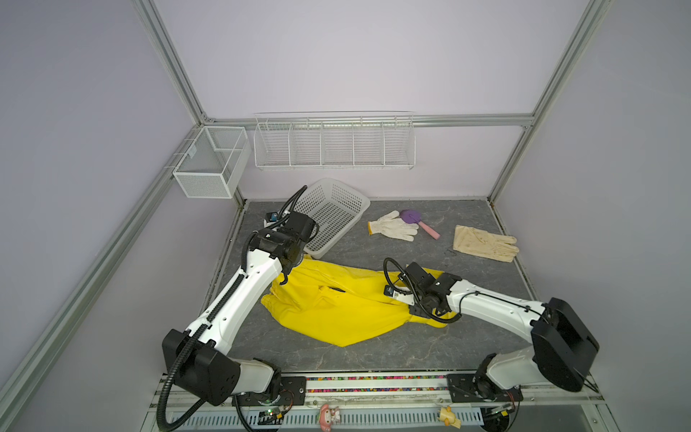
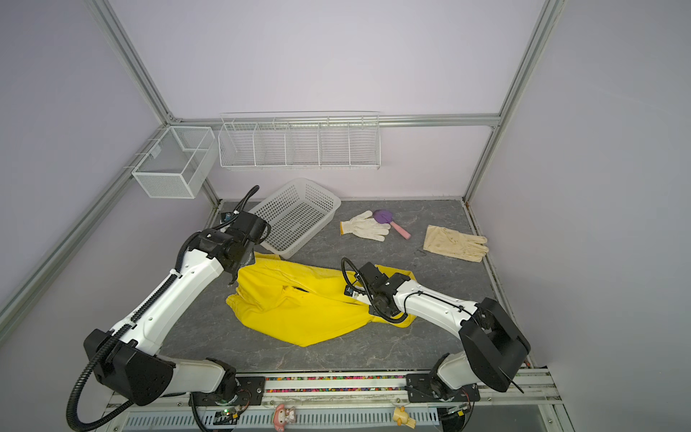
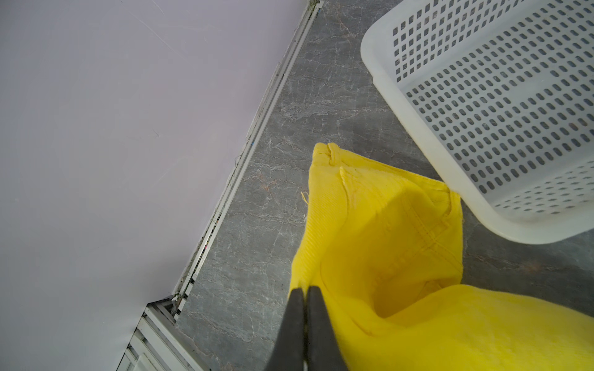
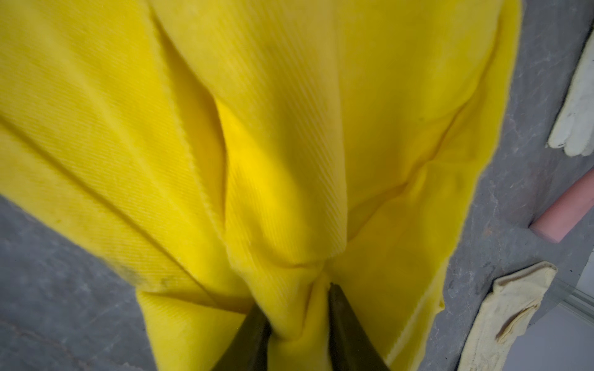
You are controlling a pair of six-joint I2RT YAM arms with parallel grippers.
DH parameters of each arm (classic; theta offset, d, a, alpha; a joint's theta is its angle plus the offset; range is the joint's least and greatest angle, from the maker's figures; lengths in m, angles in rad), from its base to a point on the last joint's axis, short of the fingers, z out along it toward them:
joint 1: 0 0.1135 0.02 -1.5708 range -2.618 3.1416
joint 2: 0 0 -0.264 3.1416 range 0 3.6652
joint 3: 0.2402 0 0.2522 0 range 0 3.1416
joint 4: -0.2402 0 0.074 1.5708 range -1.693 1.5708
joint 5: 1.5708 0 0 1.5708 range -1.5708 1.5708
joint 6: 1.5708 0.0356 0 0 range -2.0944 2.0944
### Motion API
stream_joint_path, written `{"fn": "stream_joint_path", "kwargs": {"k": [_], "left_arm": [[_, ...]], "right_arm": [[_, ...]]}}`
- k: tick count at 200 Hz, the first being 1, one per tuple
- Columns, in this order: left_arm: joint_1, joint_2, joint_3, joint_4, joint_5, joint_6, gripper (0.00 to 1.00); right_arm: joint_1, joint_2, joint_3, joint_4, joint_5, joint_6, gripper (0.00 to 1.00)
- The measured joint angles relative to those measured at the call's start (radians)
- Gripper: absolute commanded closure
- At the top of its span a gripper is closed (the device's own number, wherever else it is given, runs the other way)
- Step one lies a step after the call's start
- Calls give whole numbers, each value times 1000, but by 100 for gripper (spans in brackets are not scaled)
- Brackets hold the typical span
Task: Fold and stack the trousers
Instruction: Flatten out the trousers at the center of the table.
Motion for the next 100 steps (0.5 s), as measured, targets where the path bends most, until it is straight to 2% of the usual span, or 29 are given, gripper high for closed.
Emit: {"fn": "stream_joint_path", "kwargs": {"k": [21, 56, 100], "left_arm": [[0, -7, 2, -12, -1, 6, 100], [0, -11, 46, -57, -3, 16, 100], [0, -71, 183, -158, -3, 20, 100]], "right_arm": [[-39, -75, 8, -35, -6, -2, 84], [-85, -231, 68, -104, -58, -14, 84], [-122, -449, 164, -244, -145, -45, 84]]}}
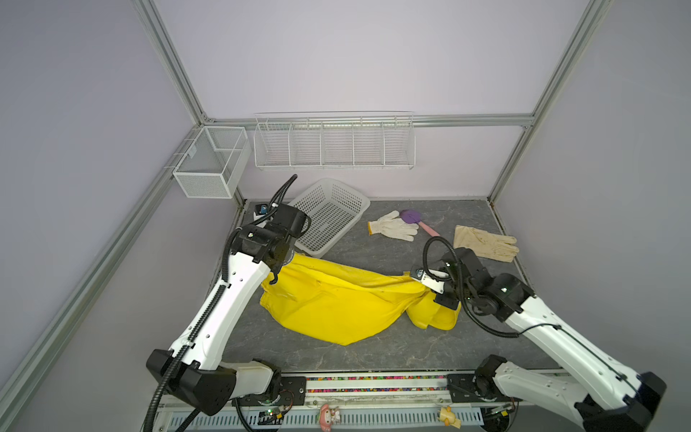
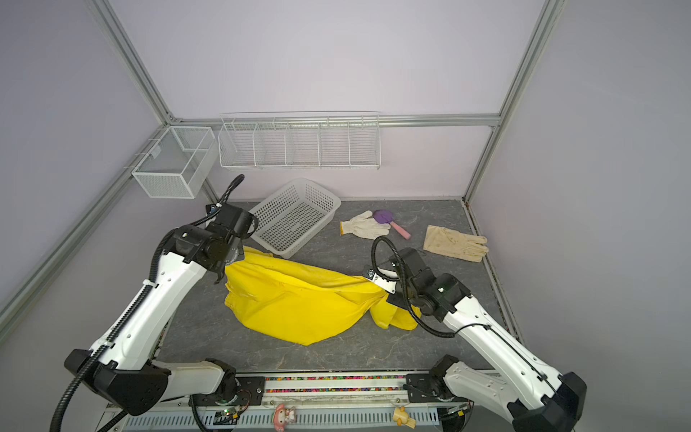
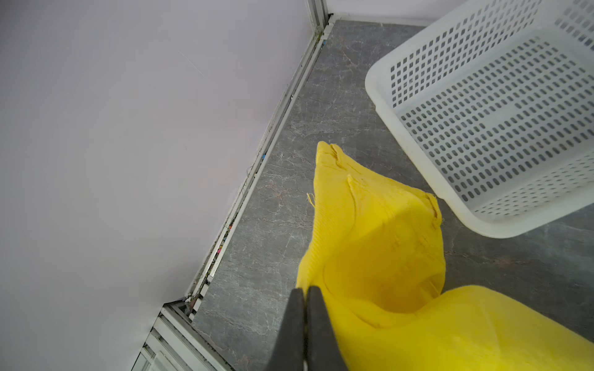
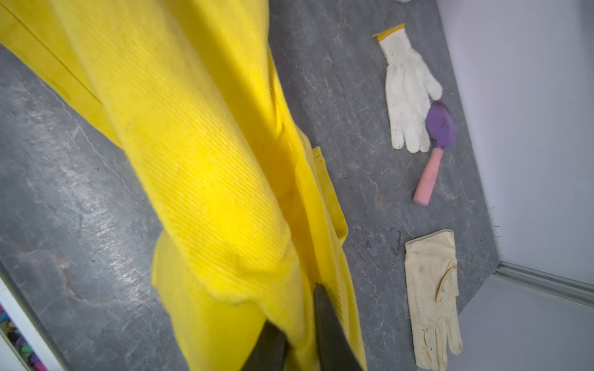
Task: Fold and stack the trousers
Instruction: Flatten out the trousers at the center of the table.
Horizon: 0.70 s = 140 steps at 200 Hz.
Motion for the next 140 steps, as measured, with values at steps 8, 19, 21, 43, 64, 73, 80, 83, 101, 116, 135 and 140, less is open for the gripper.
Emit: {"fn": "stream_joint_path", "kwargs": {"k": [8, 19, 21, 43, 64, 73, 80, 83, 101, 116, 135, 140], "left_arm": [[0, -16, 30, -25, 0, 0, 100], [0, -39, 74, -59, -4, -1, 100], [0, -43, 83, -67, -5, -1, 100], [0, -74, 163, -126, -16, -1, 100], [0, -92, 180, -150, -19, 0, 100], [0, -100, 149, -141, -15, -1, 100], [0, -105, 111, -131, -10, -1, 100], [0, -108, 92, -127, -6, -1, 100], [0, -104, -55, -65, 18, -6, 100], [0, -74, -154, -9, 44, -9, 100], [1, -20, -243, 69, 63, -21, 100], [1, -3, -262, 88, 63, -26, 100]], "right_arm": [[-6, -32, 24, -21, -8, -5, 84], [-8, -69, 63, -45, -13, -15, 84], [-8, -71, 66, -47, -13, -17, 84], [-8, -119, 148, -76, -15, -42, 84], [-10, -138, 171, -80, -30, -81, 84], [-14, -138, 156, -79, -37, -93, 84], [-21, -134, 127, -76, -42, -103, 84], [-23, -132, 113, -76, -43, -108, 84], [-59, -90, 31, -61, -64, -119, 84], [-99, -27, -14, -36, -80, -126, 84], [-171, 80, -31, 21, -116, -134, 84], [-187, 103, -32, 39, -124, -135, 84]]}}
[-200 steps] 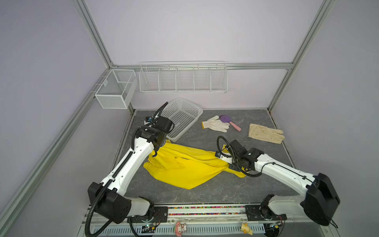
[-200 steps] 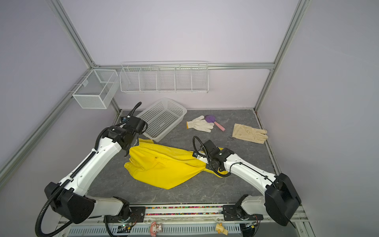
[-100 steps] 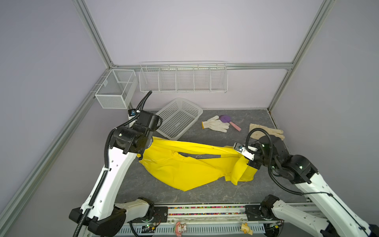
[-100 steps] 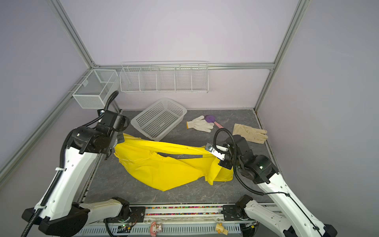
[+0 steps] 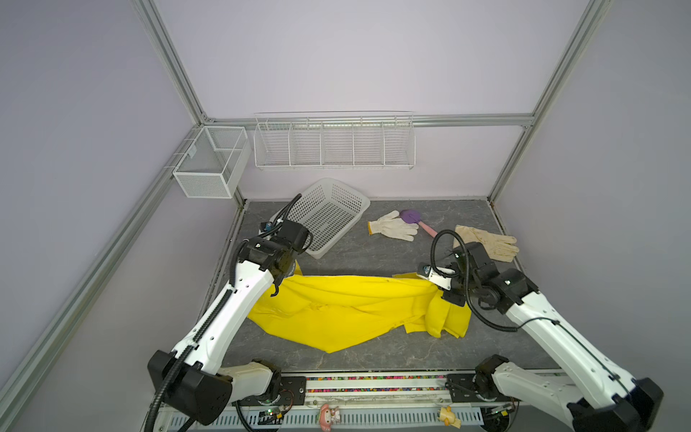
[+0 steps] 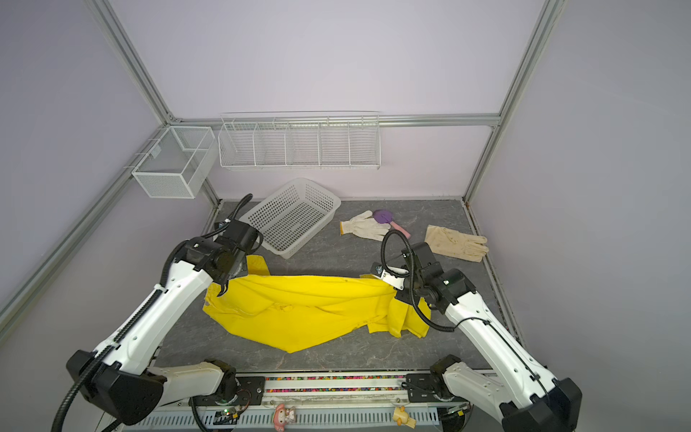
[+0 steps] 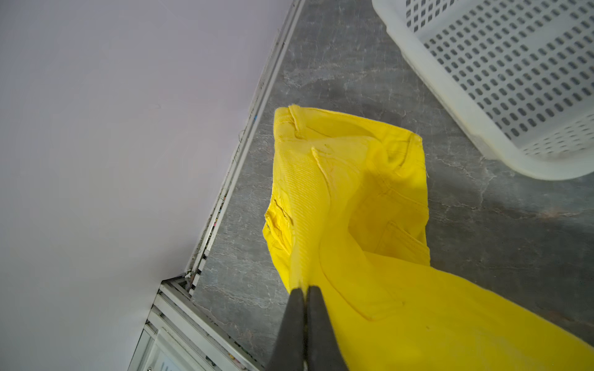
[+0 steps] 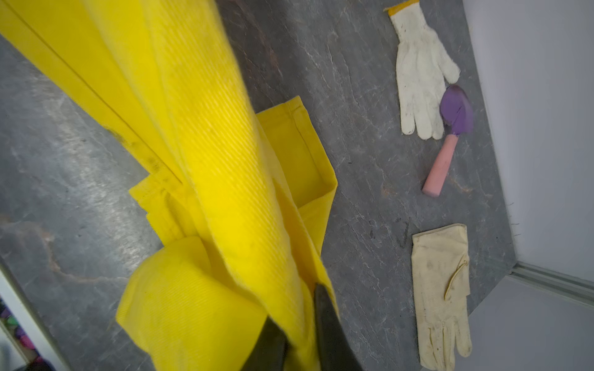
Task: Fold and stack the trousers
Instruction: Flatten out the trousers at the center of the table.
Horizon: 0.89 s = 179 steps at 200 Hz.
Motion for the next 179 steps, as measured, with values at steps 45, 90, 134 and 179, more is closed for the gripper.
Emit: {"fn": "stream_joint_path", "kwargs": {"k": [45, 90, 134, 179], "left_arm": [[24, 155, -67, 110, -20, -55, 100], [67, 251, -68, 215, -36, -79, 100], [140, 290, -69, 322, 14, -56, 100], [183, 348, -64, 370, 101, -1, 67]], "right_arm": [[-68, 208, 2, 144, -56, -2, 83], [-68, 351, 23, 227, -41, 27, 82], [-70, 486, 121, 255, 24, 103, 81], [-85, 636, 228, 253, 76, 169, 69]]}}
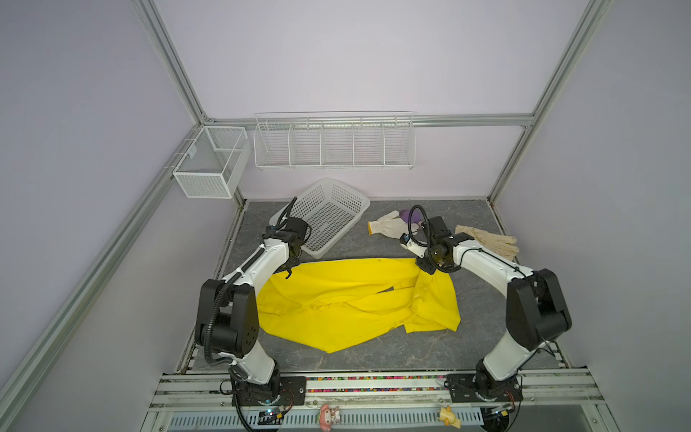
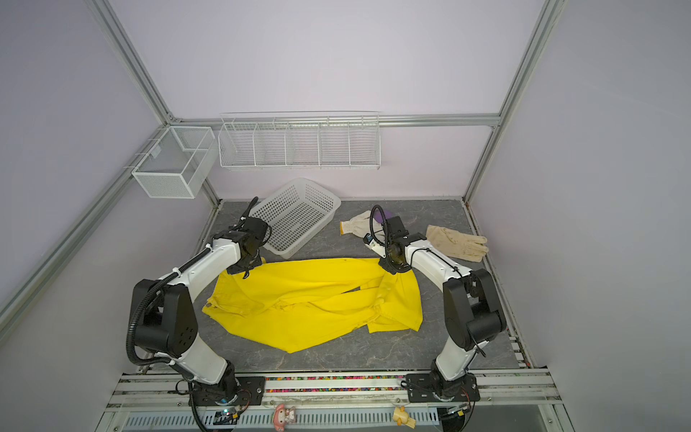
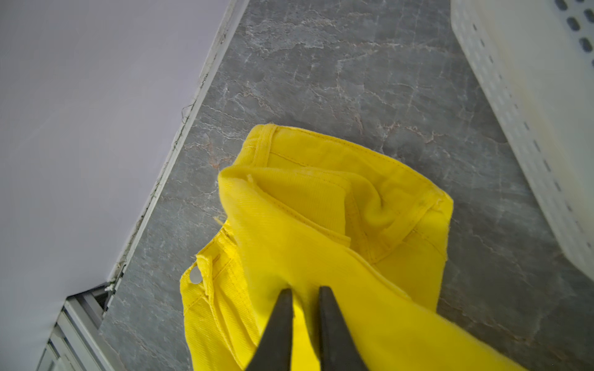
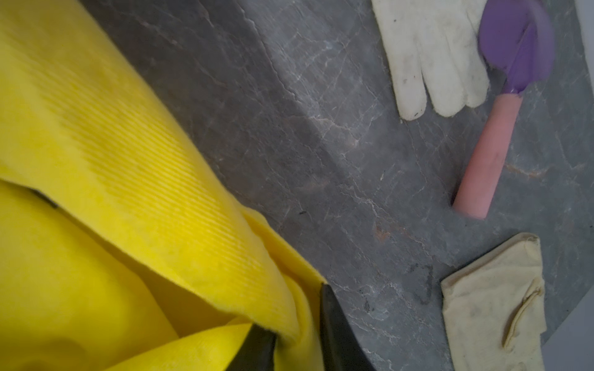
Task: Fold and stack the trousers
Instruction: Flatten out the trousers at the center of the table.
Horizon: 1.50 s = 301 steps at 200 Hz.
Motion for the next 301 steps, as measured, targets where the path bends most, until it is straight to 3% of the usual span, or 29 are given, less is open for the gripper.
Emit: {"fn": "stream_joint_path", "kwargs": {"k": [11, 38, 71, 100, 140, 173, 200, 202, 207, 227, 271, 301], "left_arm": [[6, -5, 5, -5, 11, 9, 53], [23, -49, 20, -33, 39, 28, 40], [32, -189, 12, -90, 81, 17, 34], [33, -319, -125, -87, 153, -17, 32], [51, -301, -314, -45, 261, -74, 28], [60, -257, -356, -3, 294, -97, 28], [74, -223, -356, 23, 285, -97, 26], [78, -221, -356, 26, 283, -96, 25], [83, -220, -356, 28, 280, -94, 24], [100, -219, -352, 27, 274, -87, 19], [103, -298, -313, -14, 363, -83, 14], [103, -409, -329, 1, 463, -101, 14]], "right_arm": [[-2, 24, 17, -4, 13, 10, 61], [-10, 54, 47, -20, 44, 51, 45], [-48, 53, 68, -55, 84, 113, 34], [-76, -6, 49, -87, 74, 171, 26], [-80, -257, -57, -100, -23, 274, 16], [-71, -414, -141, -111, -116, 361, 13], [26, -502, -208, -151, -143, 480, 12], [36, -508, -213, -152, -143, 489, 4], [64, -526, -229, -159, -141, 515, 0], [177, -609, -323, -159, -132, 624, 8], [341, -696, -495, -144, -34, 854, 7], [373, -678, -538, -64, 7, 949, 1]]}}
